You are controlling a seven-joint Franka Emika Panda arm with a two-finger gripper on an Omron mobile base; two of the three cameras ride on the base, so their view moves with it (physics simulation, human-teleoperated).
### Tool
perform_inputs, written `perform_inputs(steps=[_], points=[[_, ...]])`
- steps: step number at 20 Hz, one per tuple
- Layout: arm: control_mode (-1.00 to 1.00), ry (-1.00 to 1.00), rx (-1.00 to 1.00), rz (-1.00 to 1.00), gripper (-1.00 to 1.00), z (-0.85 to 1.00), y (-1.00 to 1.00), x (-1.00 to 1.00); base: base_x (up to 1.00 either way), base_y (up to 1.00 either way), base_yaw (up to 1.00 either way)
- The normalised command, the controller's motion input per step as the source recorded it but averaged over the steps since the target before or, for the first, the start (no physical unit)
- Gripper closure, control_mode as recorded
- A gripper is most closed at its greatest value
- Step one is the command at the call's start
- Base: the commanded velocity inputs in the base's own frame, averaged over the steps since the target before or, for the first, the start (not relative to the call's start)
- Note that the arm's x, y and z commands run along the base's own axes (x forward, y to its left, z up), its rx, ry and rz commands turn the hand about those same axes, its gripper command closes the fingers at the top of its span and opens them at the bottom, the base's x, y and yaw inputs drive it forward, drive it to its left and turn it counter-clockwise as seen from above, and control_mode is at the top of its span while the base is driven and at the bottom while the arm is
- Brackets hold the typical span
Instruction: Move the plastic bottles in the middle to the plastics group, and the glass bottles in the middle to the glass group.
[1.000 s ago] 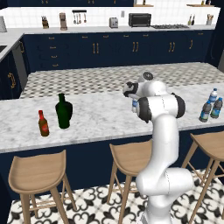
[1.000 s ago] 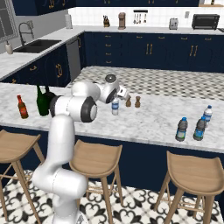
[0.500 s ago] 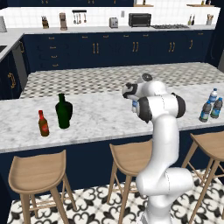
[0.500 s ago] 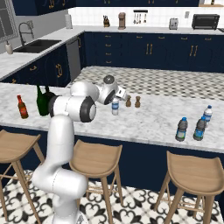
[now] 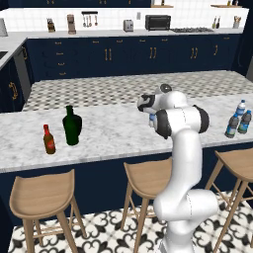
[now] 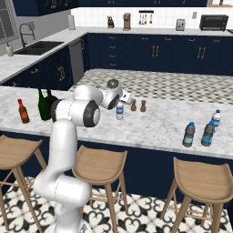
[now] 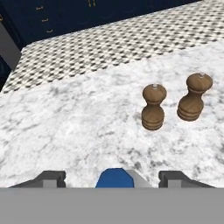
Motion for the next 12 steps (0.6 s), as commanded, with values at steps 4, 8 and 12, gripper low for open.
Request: perform_inputs(steps=[4,8,12], points=[[-1.00,0.00,0.00,0.00,1.00,0.00,0.00,0.00,0.00,0.00,0.00],[-1.00,0.00,0.00,0.00,1.00,0.00,0.00,0.00,0.00,0.00,0.00],[-1.00,-0.03,0.00,-0.05,1.00,0.24,-0.18,-0.38,0.00,0.00,0.00]])
